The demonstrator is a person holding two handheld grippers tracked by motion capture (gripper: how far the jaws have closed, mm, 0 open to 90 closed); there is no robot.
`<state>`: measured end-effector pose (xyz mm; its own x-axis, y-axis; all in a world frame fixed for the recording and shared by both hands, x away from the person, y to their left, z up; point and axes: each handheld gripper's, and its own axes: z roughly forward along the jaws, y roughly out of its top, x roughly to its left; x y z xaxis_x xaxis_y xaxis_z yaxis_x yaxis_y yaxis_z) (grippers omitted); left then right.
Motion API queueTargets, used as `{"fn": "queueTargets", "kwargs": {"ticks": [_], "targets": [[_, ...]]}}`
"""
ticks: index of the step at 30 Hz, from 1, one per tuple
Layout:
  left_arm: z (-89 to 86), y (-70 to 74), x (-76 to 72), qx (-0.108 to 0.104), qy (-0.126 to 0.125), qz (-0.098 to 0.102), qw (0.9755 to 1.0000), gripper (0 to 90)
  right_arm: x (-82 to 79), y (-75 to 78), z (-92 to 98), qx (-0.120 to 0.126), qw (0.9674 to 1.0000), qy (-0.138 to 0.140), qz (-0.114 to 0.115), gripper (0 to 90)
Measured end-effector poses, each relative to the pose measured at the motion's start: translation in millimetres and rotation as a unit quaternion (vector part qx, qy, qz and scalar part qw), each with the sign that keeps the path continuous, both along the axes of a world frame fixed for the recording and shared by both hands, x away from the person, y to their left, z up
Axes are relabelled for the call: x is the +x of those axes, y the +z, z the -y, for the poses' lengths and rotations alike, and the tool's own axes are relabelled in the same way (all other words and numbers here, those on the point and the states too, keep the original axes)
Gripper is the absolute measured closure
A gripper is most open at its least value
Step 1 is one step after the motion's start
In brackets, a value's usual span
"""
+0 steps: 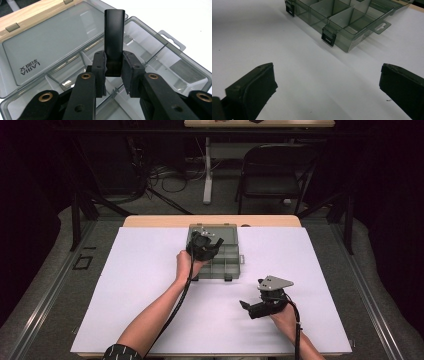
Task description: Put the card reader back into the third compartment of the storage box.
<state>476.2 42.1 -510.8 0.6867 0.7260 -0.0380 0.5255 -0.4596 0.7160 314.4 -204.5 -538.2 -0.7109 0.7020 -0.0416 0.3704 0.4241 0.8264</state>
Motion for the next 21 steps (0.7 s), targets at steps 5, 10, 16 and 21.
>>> {"fn": "queueTargets", "kwargs": {"ticks": [5,10,16,21], "targets": [[2.0,-0.9,1.6,0.003,0.005,-0.002,1.0,72.9,0.0,0.0,0.1,0.0,1.0,0.0,0.0,0.0],[3.4,-3.6,2.2,0.007,0.006,-0.005,0.9999,72.5,0.4,-0.2,0.3,-0.001,1.0,0.001,0.0,0.0],[-0.8,1.1,1.0,-0.006,0.01,0.002,0.9999,48.6,0.2,-0.1,1.0,0.0,1.0,0.0,-0.001,0.0],[-7.0,8.5,-4.0,-0.007,0.005,0.013,0.9999,31.9,0.1,-0.2,1.1,0.0,1.0,0.0,-0.001,0.0]]}}
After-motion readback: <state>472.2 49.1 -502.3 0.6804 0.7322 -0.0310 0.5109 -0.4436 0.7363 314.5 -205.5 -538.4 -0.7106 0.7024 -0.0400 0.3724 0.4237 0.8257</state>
